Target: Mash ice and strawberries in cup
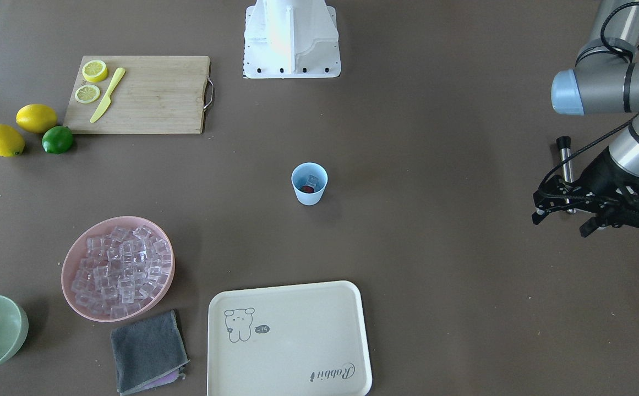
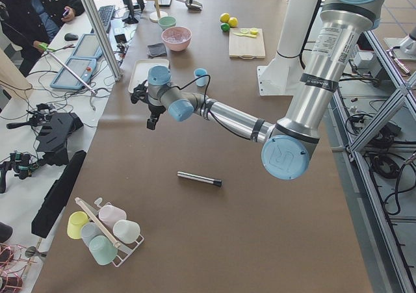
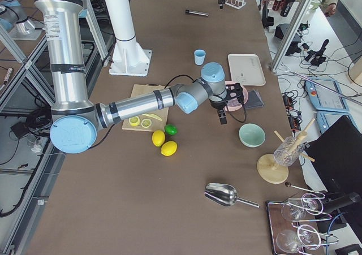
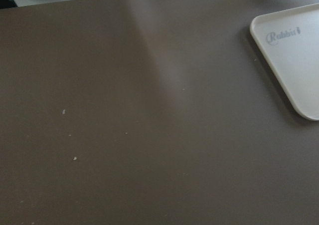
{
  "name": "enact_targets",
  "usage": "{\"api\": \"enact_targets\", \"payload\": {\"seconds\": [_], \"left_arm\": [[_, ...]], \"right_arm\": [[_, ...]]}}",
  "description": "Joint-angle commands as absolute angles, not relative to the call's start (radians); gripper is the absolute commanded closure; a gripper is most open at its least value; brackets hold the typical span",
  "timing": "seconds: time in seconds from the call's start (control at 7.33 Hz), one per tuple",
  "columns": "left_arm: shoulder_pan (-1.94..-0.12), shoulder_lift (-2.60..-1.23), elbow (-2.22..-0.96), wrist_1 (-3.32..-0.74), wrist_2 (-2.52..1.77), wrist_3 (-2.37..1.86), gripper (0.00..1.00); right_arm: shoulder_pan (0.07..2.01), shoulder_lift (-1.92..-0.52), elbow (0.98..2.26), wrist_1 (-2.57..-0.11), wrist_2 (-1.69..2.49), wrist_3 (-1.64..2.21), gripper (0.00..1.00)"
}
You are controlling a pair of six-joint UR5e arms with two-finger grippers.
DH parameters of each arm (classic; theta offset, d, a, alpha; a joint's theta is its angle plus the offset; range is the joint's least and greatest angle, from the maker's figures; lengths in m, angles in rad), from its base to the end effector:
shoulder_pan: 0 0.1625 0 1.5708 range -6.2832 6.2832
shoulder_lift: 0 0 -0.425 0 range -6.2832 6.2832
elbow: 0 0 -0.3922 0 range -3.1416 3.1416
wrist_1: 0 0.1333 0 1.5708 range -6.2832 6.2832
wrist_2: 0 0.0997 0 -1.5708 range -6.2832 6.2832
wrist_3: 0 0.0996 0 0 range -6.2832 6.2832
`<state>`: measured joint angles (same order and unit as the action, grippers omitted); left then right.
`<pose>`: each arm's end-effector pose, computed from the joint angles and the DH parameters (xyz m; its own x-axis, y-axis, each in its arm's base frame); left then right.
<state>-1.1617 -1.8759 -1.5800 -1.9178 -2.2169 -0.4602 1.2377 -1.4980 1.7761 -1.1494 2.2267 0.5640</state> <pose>0.1826 -0.6055 0.4481 0.6640 0.2669 -0.6985 -0.0213 0.9405 0.3392 -0.1064 -0.5295 0.4749 0.6582 -0.1460 0.7386 -0.1203 0.9480 0.2947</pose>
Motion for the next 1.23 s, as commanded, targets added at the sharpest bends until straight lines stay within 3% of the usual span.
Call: {"api": "enact_targets", "payload": {"seconds": [0.0, 0.27, 0.68, 1.09], "left_arm": [[-1.192, -1.795, -1.577, -1.816, -2.224, -0.370, 0.02], [-1.190, -1.695, -1.569, -1.828, -2.220, -0.368, 0.02], [-1.178, -1.706, -1.504, -1.832, -2.227, -0.367, 0.02], [-1.088, -1.706, -1.413, -1.998, -2.218, -0.365, 0.03]], "right_arm": [[1.238, -1.499, 1.781, -1.144, 2.224, 0.565, 0.00], [1.241, -1.509, 1.784, -1.138, 2.217, 0.561, 0.00], [1.239, -1.509, 1.790, -1.137, 2.169, 0.563, 0.00], [1.239, -1.508, 1.793, -1.135, 2.149, 0.561, 0.00]]}}
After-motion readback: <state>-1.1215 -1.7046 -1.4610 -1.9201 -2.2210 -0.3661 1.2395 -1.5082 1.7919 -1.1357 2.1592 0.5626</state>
